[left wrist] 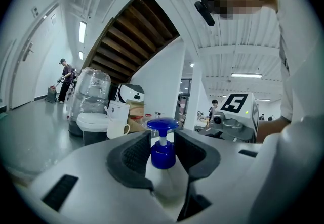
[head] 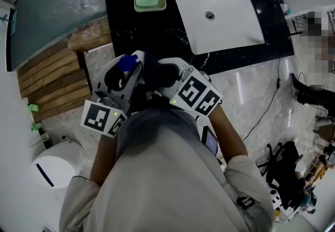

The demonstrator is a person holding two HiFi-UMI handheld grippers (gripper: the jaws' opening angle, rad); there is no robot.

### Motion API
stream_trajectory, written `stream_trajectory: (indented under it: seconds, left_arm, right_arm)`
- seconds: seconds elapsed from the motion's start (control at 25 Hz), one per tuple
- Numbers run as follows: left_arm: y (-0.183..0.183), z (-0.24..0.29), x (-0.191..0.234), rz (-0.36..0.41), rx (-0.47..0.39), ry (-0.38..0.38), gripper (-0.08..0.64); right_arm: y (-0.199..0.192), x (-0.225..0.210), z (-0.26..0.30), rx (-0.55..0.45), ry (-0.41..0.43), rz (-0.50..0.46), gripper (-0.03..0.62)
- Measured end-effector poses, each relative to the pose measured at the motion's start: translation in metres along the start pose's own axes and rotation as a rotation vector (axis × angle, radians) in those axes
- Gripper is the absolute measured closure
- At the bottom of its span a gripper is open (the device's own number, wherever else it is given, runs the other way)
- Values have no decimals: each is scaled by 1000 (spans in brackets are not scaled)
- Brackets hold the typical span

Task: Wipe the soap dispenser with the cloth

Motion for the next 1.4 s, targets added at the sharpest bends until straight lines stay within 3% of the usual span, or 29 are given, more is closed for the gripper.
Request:
stream_trajectory:
  seconds: [1.0, 1.4]
  left_arm:
    - [-1, -7, 17, -28, -9, 17, 416]
    - [1, -5, 14, -19, -9, 8, 416]
  right_arm:
    - [-11, -12, 23, 36, 37, 61, 416]
    - [-28, -15, 29, 105, 33, 76, 416]
Point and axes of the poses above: the fingertips, and each gripper's own axes: z forward along the fingers, x to its left, y out of its top, the point moved 7 cm from there along -z, backward along the fingers, and after that the axes turned 2 degrees about z, right-handed, at the moved point
